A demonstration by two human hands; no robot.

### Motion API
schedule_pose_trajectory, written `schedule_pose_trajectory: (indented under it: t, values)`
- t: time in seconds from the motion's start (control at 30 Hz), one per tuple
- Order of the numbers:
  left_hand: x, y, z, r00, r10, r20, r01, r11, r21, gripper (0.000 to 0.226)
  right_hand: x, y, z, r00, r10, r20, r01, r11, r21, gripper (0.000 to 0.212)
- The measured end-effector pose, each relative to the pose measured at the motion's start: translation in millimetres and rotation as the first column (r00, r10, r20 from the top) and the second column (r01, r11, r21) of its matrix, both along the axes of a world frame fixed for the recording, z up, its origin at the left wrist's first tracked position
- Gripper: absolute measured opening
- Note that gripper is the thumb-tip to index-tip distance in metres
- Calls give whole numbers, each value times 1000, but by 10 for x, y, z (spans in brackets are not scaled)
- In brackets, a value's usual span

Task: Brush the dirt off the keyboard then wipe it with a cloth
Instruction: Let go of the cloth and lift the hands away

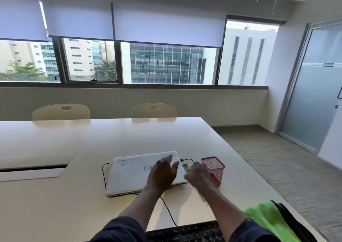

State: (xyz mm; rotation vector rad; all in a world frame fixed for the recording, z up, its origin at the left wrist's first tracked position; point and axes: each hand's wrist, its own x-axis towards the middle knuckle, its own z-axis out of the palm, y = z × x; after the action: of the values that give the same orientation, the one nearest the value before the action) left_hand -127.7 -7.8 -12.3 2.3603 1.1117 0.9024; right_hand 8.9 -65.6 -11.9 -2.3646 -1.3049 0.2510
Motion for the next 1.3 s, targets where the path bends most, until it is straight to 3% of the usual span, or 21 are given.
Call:
schedule_pose_trajectory:
  t: [0.03,0.2,0.4,0.57,0.7,0.87,1.07,1.3]
  values:
    - [79,14,65,996,1,89,6,997,-74,30,8,50,87,1000,24,-6,-23,999,43,36]
    - [469,109,367,944,34,328,75,947,-312,15,205,172,377,991,72,-116,-43,971,235,36]
    - [795,226,464,868,71,491,182,876,-448,19,496,128,683,993,104,-59,-77,934,350,27]
    - [1048,246,553,889,12,459,176,914,-365,20,865,145,790,976,218,6,-200,886,419,18]
    - [1246,195,549,919,-34,392,151,950,-272,21,1066,109,756,978,208,-8,-184,882,434,11]
    - [1402,177,418,925,17,380,91,960,-264,14,1197,82,606,986,167,3,-153,891,427,23]
    - [1483,212,244,966,52,255,24,957,-288,13,1292,109,424,982,187,-7,-170,911,376,27]
    - [1489,277,1,999,-21,36,31,959,-281,43,1345,196,187,974,219,-60,-196,943,270,26]
